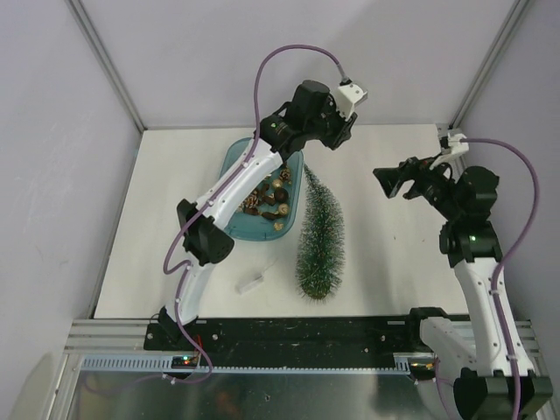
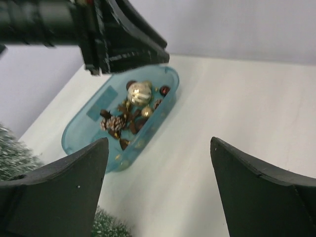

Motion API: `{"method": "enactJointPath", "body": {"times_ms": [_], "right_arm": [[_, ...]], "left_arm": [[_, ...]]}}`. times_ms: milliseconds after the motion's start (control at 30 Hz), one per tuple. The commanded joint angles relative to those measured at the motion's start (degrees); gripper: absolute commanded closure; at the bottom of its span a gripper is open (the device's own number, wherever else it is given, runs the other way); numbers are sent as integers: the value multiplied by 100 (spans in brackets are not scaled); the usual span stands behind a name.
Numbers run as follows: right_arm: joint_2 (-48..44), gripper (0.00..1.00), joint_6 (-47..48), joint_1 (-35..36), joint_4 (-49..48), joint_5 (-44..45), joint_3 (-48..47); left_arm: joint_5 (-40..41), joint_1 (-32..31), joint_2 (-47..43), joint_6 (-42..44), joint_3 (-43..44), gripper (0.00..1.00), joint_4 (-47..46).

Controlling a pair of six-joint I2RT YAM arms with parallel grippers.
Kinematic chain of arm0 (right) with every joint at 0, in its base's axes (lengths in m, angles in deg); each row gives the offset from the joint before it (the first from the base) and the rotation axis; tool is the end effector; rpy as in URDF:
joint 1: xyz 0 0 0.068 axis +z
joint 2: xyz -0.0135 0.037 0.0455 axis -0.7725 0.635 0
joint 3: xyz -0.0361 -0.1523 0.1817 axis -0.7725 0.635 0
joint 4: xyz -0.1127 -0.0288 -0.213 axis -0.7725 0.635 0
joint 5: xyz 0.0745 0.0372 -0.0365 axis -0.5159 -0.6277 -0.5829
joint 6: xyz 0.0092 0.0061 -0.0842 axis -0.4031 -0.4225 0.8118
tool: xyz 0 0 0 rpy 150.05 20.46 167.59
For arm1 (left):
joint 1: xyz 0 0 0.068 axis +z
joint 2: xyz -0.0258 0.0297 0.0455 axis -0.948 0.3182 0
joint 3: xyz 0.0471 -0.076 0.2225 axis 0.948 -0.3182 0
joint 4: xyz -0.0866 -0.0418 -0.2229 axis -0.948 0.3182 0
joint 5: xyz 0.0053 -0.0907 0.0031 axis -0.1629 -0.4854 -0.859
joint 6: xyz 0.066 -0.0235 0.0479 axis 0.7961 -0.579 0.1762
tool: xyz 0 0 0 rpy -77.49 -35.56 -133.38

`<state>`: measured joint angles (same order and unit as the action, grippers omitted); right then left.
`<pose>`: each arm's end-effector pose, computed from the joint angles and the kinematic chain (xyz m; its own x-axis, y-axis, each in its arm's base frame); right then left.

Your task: Decorate the small christmas tree

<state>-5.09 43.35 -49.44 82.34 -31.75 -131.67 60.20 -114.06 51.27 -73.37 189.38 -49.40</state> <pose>0.2165 0.0407 0.3731 -0.1154 0.1986 -0.9733 -0.4930 0.8392 0.2297 0.3537 -0.3425 0.3600 -0.1559 0.3680 -0.9167 0.8188 0.5673 0.0885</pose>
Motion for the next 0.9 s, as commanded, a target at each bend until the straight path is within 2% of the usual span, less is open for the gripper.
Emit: {"method": "enactJointPath", "body": {"times_ms": [0,133,233,333,500,567,633,700,767,867], "right_arm": [[160,13,0,-58,-871,-855,210],[344,13,-630,-62,-1750,-1140,658],[502,14,-1035,-62,-2331,-1195,892],[613,16,-1103,-62,-2306,-1134,942],[571,18,-945,2,-1718,-777,954],[494,17,-867,20,-1418,-574,954],[408,16,-776,29,-1145,-380,954],[328,16,-735,29,-984,-230,972],[285,15,-727,13,-889,-123,978],[276,15,-721,20,-750,-9,977]], "left_arm": [[-354,-119,-36,370,5,64,-276],[-156,-185,14,461,-20,67,-371],[420,-219,111,529,82,73,-604],[825,-195,61,635,71,79,-656],[1201,215,-689,450,-1045,81,-657],[1182,540,-1173,294,-1711,66,-655],[1058,938,-1769,185,-2509,32,-655],[722,1343,-2454,210,-3415,11,-657],[515,1666,-3198,463,-4363,3,-664],[385,1791,-4449,1075,-5692,1,-666]]}}
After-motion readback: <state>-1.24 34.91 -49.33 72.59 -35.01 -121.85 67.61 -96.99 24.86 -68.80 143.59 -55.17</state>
